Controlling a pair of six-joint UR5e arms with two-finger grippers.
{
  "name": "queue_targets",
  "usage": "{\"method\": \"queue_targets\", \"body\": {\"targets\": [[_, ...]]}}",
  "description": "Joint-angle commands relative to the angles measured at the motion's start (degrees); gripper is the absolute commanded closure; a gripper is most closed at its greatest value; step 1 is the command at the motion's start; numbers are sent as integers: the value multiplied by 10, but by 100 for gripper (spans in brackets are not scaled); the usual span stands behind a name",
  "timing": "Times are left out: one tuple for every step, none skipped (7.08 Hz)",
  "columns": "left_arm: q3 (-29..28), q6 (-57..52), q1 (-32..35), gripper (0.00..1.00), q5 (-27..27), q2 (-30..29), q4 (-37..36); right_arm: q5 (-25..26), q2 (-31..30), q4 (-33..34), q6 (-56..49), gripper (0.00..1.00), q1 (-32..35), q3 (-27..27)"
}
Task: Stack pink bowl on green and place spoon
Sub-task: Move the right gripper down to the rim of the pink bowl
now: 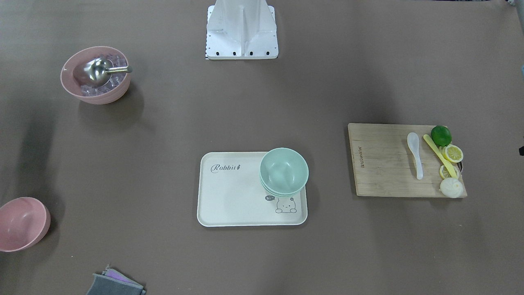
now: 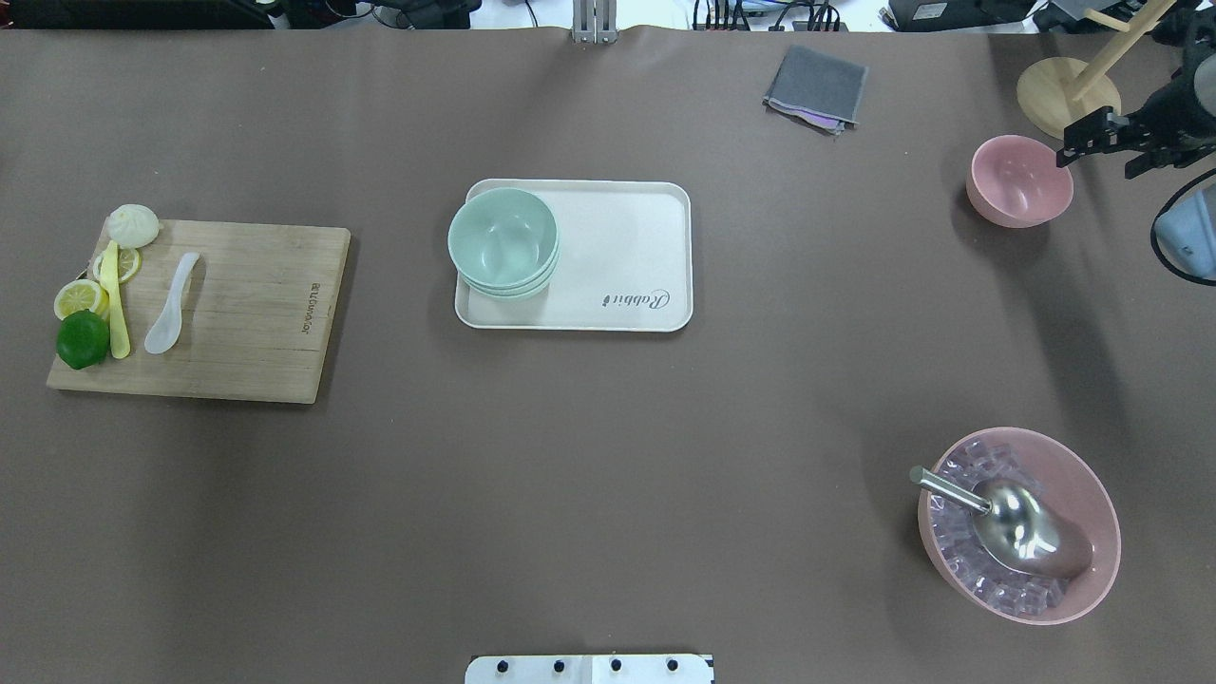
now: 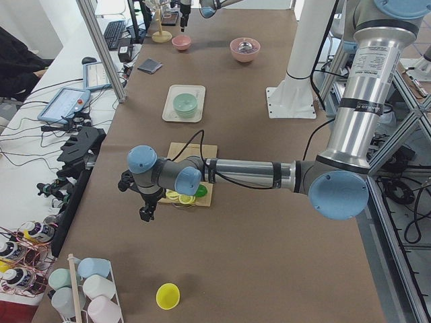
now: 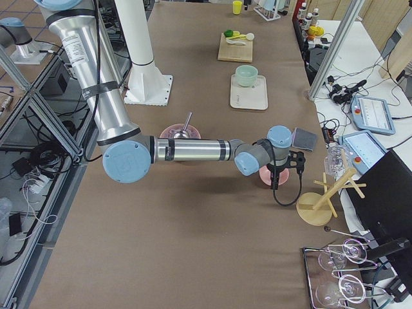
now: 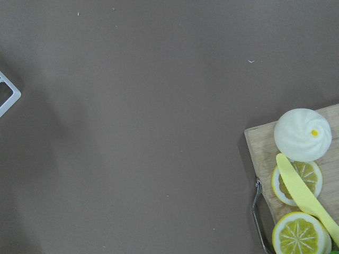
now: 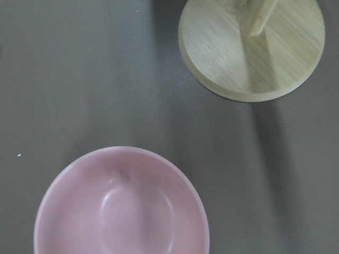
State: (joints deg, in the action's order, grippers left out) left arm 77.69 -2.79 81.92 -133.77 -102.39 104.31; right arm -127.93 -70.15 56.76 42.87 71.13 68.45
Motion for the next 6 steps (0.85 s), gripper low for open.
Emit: {"method": "queue_targets", "body": {"targets": [[-19,0,0,2,0,-11,7,18,5,-10,23,1,-20,-15],[-19,0,0,2,0,-11,7,18,3,-10,23,2,-20,-18],[-19,0,0,2,0,-11,7,18,-2,-10,22,3,-20,-19],[-19,0,0,2,0,-11,7,18,-3,-10,23,14,-20,-23],[-19,0,0,2,0,-11,7,17,-3,-10,23,43,-20,-28],[-20,0,0,2,0,-11,7,18,1,-10,23,73,-20,-30]]}}
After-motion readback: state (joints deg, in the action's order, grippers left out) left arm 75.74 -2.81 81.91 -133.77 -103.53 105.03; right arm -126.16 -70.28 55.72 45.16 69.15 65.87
